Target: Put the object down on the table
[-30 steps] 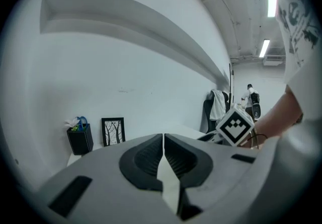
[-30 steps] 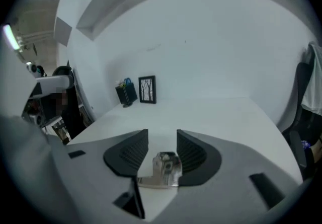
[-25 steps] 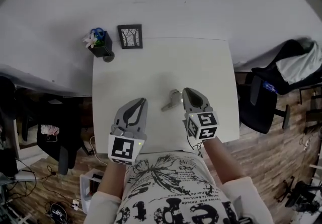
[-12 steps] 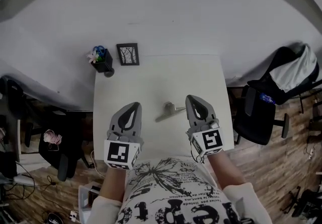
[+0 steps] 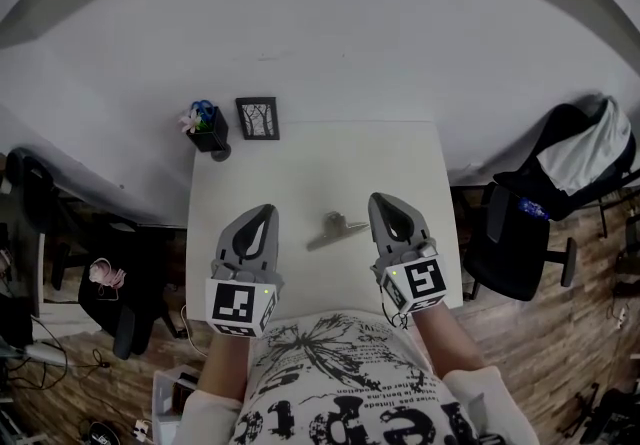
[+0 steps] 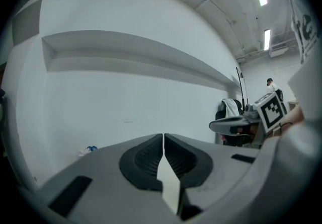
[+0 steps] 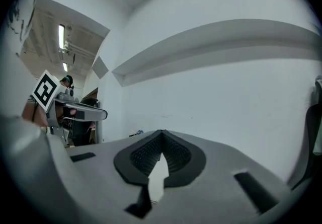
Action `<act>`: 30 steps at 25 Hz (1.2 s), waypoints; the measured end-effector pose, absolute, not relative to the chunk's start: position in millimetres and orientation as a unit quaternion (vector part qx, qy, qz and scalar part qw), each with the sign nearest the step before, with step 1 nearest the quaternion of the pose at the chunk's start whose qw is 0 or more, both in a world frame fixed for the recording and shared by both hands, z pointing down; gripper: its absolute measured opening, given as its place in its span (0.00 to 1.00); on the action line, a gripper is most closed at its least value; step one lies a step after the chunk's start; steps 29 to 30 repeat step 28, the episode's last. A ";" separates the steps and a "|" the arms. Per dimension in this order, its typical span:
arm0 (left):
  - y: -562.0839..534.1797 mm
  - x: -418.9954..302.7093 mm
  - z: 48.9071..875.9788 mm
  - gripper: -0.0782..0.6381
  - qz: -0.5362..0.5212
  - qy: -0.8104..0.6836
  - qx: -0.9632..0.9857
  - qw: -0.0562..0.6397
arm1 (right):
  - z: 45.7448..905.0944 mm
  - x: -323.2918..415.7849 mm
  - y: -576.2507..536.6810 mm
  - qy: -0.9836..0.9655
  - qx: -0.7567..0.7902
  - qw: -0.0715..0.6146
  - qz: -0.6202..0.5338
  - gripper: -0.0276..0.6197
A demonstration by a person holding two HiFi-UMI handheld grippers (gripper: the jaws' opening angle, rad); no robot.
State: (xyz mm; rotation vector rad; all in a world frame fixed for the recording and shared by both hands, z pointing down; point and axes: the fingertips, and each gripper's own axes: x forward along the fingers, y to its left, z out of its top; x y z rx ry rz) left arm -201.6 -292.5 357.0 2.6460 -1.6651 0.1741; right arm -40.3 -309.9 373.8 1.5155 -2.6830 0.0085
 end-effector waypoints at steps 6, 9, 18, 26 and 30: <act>-292.1 -202.0 359.0 0.13 0.060 -0.537 0.842 0.008 | 376.0 -44.7 -311.0 -0.878 0.478 0.030 0.010 0.03; -291.4 -203.2 359.9 0.13 0.061 -0.539 0.840 0.008 | 377.7 -45.4 -310.6 -0.879 0.477 0.028 0.016 0.03; -287.0 -204.6 362.6 0.13 0.066 -0.542 0.838 0.006 | 386.4 -49.8 -307.1 -0.878 0.476 0.036 0.020 0.03; -282.3 -207.7 360.8 0.13 0.062 -0.541 0.839 0.006 | 383.6 -55.7 -303.4 -0.880 0.474 0.040 0.012 0.03; -281.5 -207.8 360.7 0.13 0.061 -0.541 0.839 0.005 | 382.1 -55.5 -304.1 -0.880 0.474 0.040 0.009 0.03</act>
